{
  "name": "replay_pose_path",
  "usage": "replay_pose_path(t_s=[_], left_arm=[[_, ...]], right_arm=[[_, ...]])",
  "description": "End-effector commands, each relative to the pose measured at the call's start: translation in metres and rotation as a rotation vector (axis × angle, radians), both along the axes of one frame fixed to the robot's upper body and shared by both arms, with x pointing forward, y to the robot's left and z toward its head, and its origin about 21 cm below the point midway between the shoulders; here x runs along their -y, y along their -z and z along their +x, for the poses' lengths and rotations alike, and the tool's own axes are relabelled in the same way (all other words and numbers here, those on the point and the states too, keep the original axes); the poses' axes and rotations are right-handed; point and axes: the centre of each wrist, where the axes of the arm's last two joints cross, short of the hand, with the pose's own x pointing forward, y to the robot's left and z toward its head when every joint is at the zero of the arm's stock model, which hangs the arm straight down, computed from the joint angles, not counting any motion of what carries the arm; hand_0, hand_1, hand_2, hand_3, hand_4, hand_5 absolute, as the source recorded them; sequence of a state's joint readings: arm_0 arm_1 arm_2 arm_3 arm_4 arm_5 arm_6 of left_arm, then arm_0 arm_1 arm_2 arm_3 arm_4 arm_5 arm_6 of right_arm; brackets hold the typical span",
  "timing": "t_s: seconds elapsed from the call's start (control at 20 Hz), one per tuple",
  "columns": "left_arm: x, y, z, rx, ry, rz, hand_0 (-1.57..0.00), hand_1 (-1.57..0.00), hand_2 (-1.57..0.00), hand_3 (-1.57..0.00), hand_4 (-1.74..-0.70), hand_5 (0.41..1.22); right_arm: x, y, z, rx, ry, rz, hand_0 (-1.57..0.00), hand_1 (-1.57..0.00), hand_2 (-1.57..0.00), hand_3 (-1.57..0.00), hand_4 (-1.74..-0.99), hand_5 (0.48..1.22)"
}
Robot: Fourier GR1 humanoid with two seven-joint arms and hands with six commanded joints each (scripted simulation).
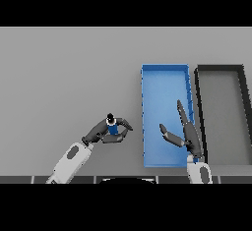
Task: Pick up the blue pipe and place it into the blue bin.
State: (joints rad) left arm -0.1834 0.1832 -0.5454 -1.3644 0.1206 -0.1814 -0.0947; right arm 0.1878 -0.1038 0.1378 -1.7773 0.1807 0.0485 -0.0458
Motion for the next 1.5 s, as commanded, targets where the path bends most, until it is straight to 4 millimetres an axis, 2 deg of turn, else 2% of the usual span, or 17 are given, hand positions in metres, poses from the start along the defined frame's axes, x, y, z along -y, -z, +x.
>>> replay_pose_path(t_s=[0.0, 0.05, 0.15, 0.35, 0.4, 0.65, 0.85, 1.15, 1.35, 1.45], left_arm=[[0.002, 0.0, -0.001, 0.013, 0.014, 0.006, -0.72, -0.86, -0.9, -0.88, -1.48, 0.929], [0.002, -0.001, -0.003, 0.023, 0.028, 0.012, -0.89, -1.0, -1.03, -1.01, -1.53, 0.988], [0.004, 0.001, -0.004, 0.05, 0.055, -0.002, -1.13, -1.2, -1.23, -1.17, -1.6, 1.072], [0.01, 0.002, -0.006, 0.089, 0.034, -0.028, -1.39, -1.42, -1.43, -1.35, -1.68, 1.16], [0.013, -0.005, -0.006, 0.111, 0.023, -0.051, -1.43, -1.45, -1.46, -1.38, -1.69, 1.172], [0.025, -0.036, -0.007, 0.195, 0.032, -0.146, -1.52, -1.53, -1.53, -1.45, -1.73, 1.205], [0.034, -0.061, -0.009, 0.219, 0.075, -0.15, -1.55, -1.55, -1.56, -1.48, -1.73, 1.214], [0.037, -0.073, -0.009, 0.219, 0.094, -0.105, -1.57, -1.57, -1.57, -1.5, -1.74, 1.219], [0.039, -0.068, -0.011, 0.204, 0.098, -0.096, -1.57, -1.57, -1.57, -1.49, -1.74, 1.219], [0.039, -0.067, -0.012, 0.199, 0.096, -0.095, -1.57, -1.57, -1.57, -1.5, -1.74, 1.22]], right_arm=[[0.001, 0.0, 0.002, -0.013, 0.006, 0.001, 0.0, 0.0, 0.0, 0.0, -1.198, 0.604], [0.001, 0.0, 0.002, -0.005, 0.006, 0.001, 0.0, 0.0, 0.0, 0.0, -1.195, 0.604], [0.001, -0.001, 0.003, 0.003, 0.001, -0.002, 0.0, 0.0, 0.0, 0.0, -1.198, 0.604], [0.005, -0.002, 0.005, 0.011, -0.004, 0.004, 0.0, 0.0, 0.0, 0.0, -1.192, 0.602], [0.0, -0.001, 0.004, 0.005, -0.003, -0.001, 0.0, 0.0, 0.0, 0.0, -1.189, 0.601], [0.003, -0.003, 0.002, 0.007, 0.004, -0.018, 0.0, 0.0, 0.0, 0.0, -1.18, 0.604], [0.008, -0.002, 0.003, 0.018, 0.013, -0.018, 0.0, 0.0, 0.0, 0.0, -1.149, 0.599], [0.011, -0.005, -0.003, 0.036, 0.008, -0.023, 0.0, 0.0, 0.0, 0.0, -1.127, 0.605], [0.005, 0.005, -0.005, -0.016, 0.013, -0.002, 0.0, 0.0, 0.0, 0.0, -1.178, 0.605], [0.008, 0.001, -0.002, 0.026, -0.01, 0.037, 0.0, 0.0, 0.0, 0.0, -1.186, 0.615]])
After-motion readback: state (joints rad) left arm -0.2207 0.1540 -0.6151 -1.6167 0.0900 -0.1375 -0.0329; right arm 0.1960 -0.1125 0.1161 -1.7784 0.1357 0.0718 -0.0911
